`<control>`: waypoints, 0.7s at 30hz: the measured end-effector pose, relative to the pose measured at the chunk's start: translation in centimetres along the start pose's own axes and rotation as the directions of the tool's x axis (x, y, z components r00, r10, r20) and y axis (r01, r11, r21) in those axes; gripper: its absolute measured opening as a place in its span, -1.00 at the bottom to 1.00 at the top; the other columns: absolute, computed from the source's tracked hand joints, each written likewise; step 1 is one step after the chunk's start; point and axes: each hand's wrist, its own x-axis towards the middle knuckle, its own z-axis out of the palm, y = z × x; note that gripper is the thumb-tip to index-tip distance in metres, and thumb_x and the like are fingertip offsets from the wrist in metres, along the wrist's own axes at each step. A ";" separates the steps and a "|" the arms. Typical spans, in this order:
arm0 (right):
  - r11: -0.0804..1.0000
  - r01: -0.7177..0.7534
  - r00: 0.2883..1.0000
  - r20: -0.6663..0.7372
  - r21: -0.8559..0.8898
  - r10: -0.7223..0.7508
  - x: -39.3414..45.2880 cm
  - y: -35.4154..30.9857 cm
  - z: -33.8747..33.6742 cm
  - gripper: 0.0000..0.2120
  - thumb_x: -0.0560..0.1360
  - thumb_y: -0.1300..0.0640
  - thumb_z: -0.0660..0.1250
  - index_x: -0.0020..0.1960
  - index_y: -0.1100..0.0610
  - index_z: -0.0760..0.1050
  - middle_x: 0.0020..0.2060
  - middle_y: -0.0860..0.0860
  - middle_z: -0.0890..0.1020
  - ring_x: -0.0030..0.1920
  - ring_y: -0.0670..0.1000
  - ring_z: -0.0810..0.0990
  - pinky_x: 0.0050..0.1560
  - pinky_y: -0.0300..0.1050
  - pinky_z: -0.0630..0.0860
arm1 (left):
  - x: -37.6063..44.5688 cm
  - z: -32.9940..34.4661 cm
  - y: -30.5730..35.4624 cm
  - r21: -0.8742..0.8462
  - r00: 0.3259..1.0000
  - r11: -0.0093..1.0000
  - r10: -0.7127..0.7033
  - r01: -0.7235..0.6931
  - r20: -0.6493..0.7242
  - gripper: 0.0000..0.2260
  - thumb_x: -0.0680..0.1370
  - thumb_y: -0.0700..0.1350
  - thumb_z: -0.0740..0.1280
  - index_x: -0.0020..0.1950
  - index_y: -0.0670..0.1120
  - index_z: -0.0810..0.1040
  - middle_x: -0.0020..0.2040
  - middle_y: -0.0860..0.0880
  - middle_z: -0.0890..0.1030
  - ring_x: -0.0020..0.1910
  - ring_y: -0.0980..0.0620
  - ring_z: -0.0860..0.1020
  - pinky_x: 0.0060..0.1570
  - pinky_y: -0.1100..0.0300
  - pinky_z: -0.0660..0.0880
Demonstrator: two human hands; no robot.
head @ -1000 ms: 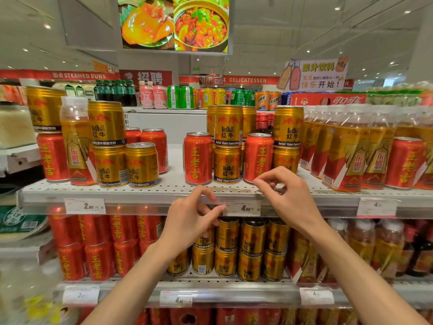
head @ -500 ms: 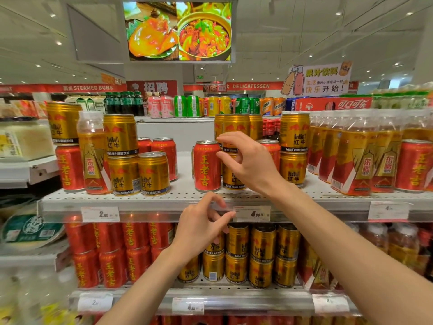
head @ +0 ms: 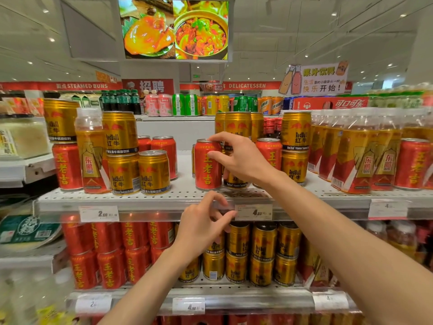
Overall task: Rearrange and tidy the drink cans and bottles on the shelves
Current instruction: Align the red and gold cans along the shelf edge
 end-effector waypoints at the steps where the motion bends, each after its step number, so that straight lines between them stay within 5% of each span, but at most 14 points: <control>1: 1.000 -0.001 1.000 0.006 0.012 0.001 0.0 0.0 0.0 -0.62 0.59 -0.02 0.37 0.37 0.04 0.49 0.26 0.01 0.61 -0.12 -0.07 0.57 0.08 0.08 0.65 | 0.0 0.0 0.0 0.000 1.000 1.000 0.002 -0.002 0.001 -0.80 0.56 0.06 0.47 0.01 0.11 0.45 -0.36 0.12 0.71 -0.58 0.14 0.59 -0.33 0.25 0.57; 5: 0.999 -0.013 1.000 0.005 0.045 0.013 -0.1 0.0 0.2 -0.64 0.60 0.01 0.36 0.37 0.05 0.48 0.23 0.02 0.62 -0.10 -0.06 0.62 0.04 -0.01 0.66 | 0.0 0.1 -0.1 0.005 1.000 1.000 0.002 -0.002 -0.003 -0.80 0.56 0.06 0.47 0.02 0.10 0.46 -0.36 0.13 0.71 -0.58 0.14 0.59 -0.32 0.24 0.58; 9: 0.994 -0.035 0.999 0.005 0.105 0.035 -0.4 0.2 0.7 -0.64 0.62 0.04 0.33 0.40 0.06 0.45 0.12 0.05 0.65 -0.28 -0.06 0.71 -0.31 -0.33 0.55 | 0.0 0.1 -0.2 0.015 1.000 1.000 0.008 -0.008 -0.013 -0.80 0.56 0.07 0.46 0.03 0.10 0.46 -0.36 0.13 0.71 -0.58 0.15 0.59 -0.32 0.24 0.58; 14: 0.978 -0.071 0.997 -0.025 0.196 0.078 -1.2 0.1 0.2 -0.59 0.62 0.06 0.33 0.46 0.03 0.45 0.08 0.04 0.70 -0.23 -0.09 0.73 -0.24 -0.25 0.64 | 0.0 0.0 -0.1 0.014 1.000 1.000 0.020 -0.020 0.003 -0.80 0.57 0.06 0.46 0.04 0.08 0.45 -0.37 0.10 0.71 -0.57 0.15 0.59 -0.34 0.25 0.55; 21: 0.993 -0.031 0.953 -0.297 0.110 0.063 -3.8 1.3 -2.8 -0.79 0.60 0.06 0.35 0.21 0.05 0.58 0.09 -0.08 0.65 -0.26 -0.06 0.70 -0.22 -0.12 0.66 | 0.1 0.0 -0.2 0.016 0.999 0.999 0.045 -0.045 0.013 -0.78 0.57 0.06 0.45 0.07 0.13 0.41 -0.37 0.12 0.71 -0.57 0.16 0.60 -0.41 0.28 0.49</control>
